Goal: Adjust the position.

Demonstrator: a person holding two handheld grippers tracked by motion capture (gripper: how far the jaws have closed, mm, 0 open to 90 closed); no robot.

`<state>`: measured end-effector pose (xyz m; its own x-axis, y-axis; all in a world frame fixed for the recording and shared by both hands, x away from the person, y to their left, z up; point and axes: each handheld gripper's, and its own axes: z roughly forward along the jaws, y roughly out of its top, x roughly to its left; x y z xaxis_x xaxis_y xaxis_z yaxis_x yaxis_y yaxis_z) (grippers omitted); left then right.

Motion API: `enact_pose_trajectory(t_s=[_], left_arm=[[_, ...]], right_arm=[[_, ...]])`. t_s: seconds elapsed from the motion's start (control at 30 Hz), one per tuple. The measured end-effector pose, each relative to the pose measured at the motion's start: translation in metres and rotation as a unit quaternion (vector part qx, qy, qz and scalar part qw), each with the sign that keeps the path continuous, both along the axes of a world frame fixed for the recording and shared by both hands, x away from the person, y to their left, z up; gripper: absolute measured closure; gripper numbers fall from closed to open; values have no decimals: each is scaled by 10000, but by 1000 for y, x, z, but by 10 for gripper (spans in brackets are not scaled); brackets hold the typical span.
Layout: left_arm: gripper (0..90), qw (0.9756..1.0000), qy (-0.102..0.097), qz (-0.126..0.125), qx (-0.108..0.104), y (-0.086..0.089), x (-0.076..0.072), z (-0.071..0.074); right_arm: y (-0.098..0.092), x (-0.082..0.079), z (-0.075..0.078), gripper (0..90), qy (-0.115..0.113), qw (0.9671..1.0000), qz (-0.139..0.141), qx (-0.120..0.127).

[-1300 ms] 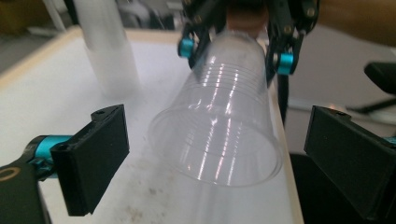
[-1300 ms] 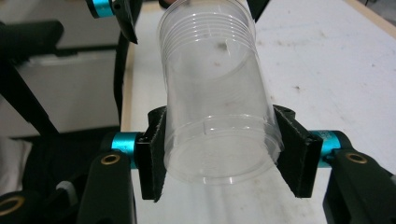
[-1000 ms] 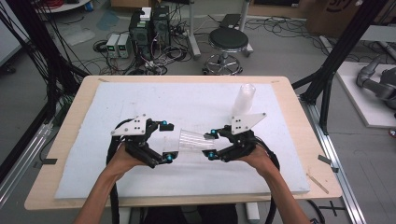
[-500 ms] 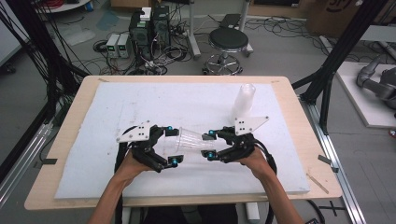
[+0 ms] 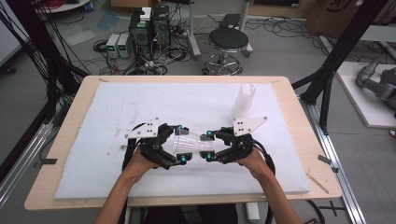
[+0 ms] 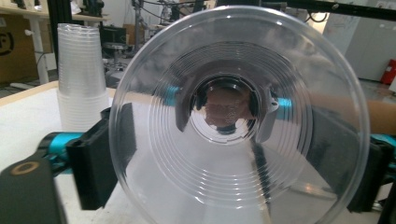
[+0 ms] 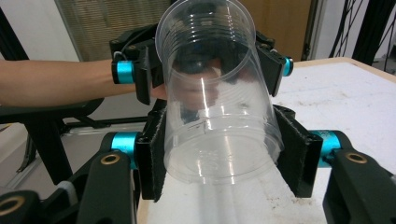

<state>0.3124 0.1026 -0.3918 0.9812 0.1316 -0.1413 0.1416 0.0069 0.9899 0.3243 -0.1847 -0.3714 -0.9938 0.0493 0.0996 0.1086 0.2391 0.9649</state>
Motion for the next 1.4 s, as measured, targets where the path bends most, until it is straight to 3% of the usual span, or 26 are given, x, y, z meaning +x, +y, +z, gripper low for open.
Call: enact_pose_trajectory(t_s=[0.33, 0.73, 0.77, 0.8, 0.83, 0.87, 1.03, 1.17, 1.27, 1.33, 1.4], left_arm=[[281, 9997, -53, -209, -132, 1, -1, 1], [316, 9997, -97, -226, -98, 2, -1, 1], [317, 9997, -99, -219, -86, 2, -1, 1], [317, 9997, -99, -208, -76, 2, -1, 1], [317, 9997, -105, -198, -61, 2, -1, 1], [317, 9997, -108, -196, -51, 2, -1, 1], [317, 9998, -102, -167, 1, 3, -2, 2], [316, 9996, -133, -81, 252, 7, 0, 5], [314, 9985, -152, 35, 522, 12, 4, 11], [314, 9963, -130, 156, 830, 15, 9, 16], [315, 9925, -110, 252, 1194, 16, 15, 19]], right_arm=[[1, -1, 1, 424, -57, 9999, 104, -2], [2, -1, 1, 414, -85, 9998, 162, -67], [2, -1, 1, 381, -91, 9998, 177, -85], [3, -1, 1, 257, -29, 9998, 146, -127], [5, -2, 2, 196, -14, 9998, 5, -199], [6, -3, 2, 178, -37, 9996, -93, -252], [6, -5, 1, 155, -8, 9993, -79, -362], [1, -8, 0, 155, -42, 9987, -295, -401], [-8, -10, -4, 156, -120, 9963, -727, -453], [-15, -12, -9, 156, -93, 9933, -1045, -488], [-23, -14, -16, 156, -89, 9879, -1453, -528]])
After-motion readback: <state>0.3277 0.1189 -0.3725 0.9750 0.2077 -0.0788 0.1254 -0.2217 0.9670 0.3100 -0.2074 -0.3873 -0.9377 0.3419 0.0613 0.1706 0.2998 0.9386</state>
